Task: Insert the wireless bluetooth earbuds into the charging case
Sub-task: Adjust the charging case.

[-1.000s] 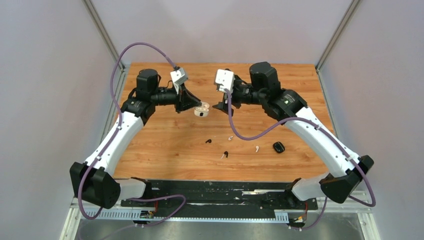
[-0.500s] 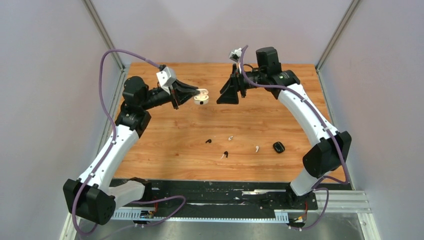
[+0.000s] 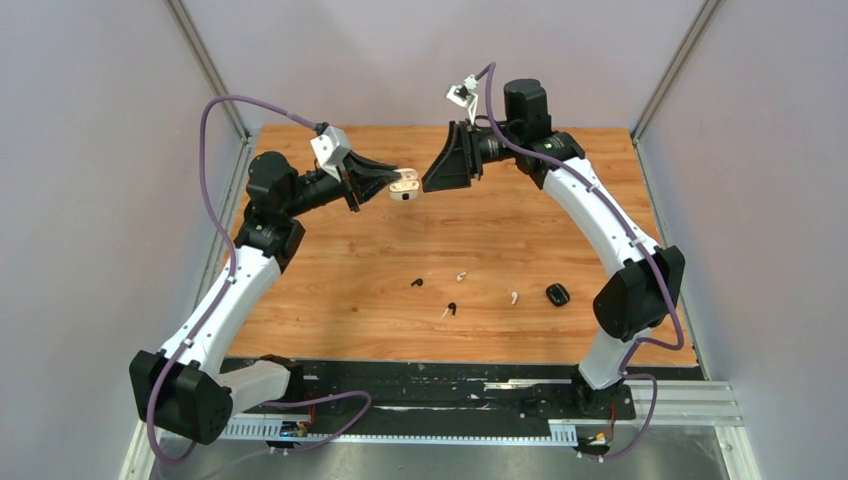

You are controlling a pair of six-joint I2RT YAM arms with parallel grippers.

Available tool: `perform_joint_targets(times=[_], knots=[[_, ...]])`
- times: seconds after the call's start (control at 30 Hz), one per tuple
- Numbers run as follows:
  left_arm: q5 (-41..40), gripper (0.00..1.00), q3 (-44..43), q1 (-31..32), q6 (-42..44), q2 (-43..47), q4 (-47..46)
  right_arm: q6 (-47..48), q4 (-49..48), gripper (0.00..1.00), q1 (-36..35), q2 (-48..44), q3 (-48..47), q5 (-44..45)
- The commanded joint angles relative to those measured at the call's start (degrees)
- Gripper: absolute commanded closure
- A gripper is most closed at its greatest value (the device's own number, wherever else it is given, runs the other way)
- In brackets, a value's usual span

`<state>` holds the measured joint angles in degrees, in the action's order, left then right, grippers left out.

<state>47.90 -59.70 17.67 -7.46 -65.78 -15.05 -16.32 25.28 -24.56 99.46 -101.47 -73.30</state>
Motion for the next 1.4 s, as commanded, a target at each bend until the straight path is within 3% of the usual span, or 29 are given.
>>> perform_joint_targets(times=[0.0, 0.27, 0.47, 0.67, 0.87, 1.0, 1.03, 1.1, 1.17, 1.23, 1.3, 1.37], knots=[[0.34, 1.00, -1.04, 0.55, -1.34, 0.13, -3.32, -5.39, -4.50, 0.37, -0.29, 2.24, -3.80, 2.10], [2.16, 1.00, -1.24, 0.94, -1.19, -0.05, -1.60, -5.57, -5.76, 0.42, -1.51, 4.79, -6.79, 2.81], [1.76, 1.00, -1.36, 0.96, -2.03, -0.28, -0.85, -3.56, -5.85, 0.68, -1.78, 4.64, -7.16, 4.97], [1.54, 1.00, -2.09, 0.96, -4.36, -1.48, 0.17, 2.27, -4.17, 0.69, -2.61, 3.14, -7.78, 5.68], [1.11, 1.00, -1.99, 0.94, -6.66, -1.89, -0.72, 6.51, -1.00, 0.90, -3.06, 2.13, -7.14, 5.89], [0.37, 1.00, -2.15, 0.96, -7.50, -2.02, -1.32, 8.46, 0.37, 0.80, -3.34, 1.59, -6.73, 5.90], [0.41, 1.00, -2.17, 0.96, -7.57, -2.00, -1.48, 9.20, 0.81, 0.82, -3.51, 1.41, -6.72, 6.11], [0.66, 1.00, -2.18, 0.96, -7.76, -2.13, -1.61, 10.61, 1.50, 0.99, -3.65, 1.23, -6.93, 6.95], [1.48, 1.00, -2.43, 0.96, -7.66, -2.25, -1.11, 13.58, 2.86, 1.00, -3.99, 1.03, -7.49, 8.51], [3.35, 0.86, -3.38, 0.96, -7.13, -2.65, 0.90, 17.40, 4.51, 1.00, -4.37, 0.77, -8.29, 10.39], [5.44, 0.59, -5.59, 0.96, -6.54, -3.60, 5.60, 21.25, 6.09, 1.00, -4.82, 0.42, -9.04, 12.16], [8.73, 0.51, -9.15, 0.96, -4.21, -5.24, 13.85, 24.76, 7.49, 1.00, -5.25, 0.07, -9.69, 13.77]])
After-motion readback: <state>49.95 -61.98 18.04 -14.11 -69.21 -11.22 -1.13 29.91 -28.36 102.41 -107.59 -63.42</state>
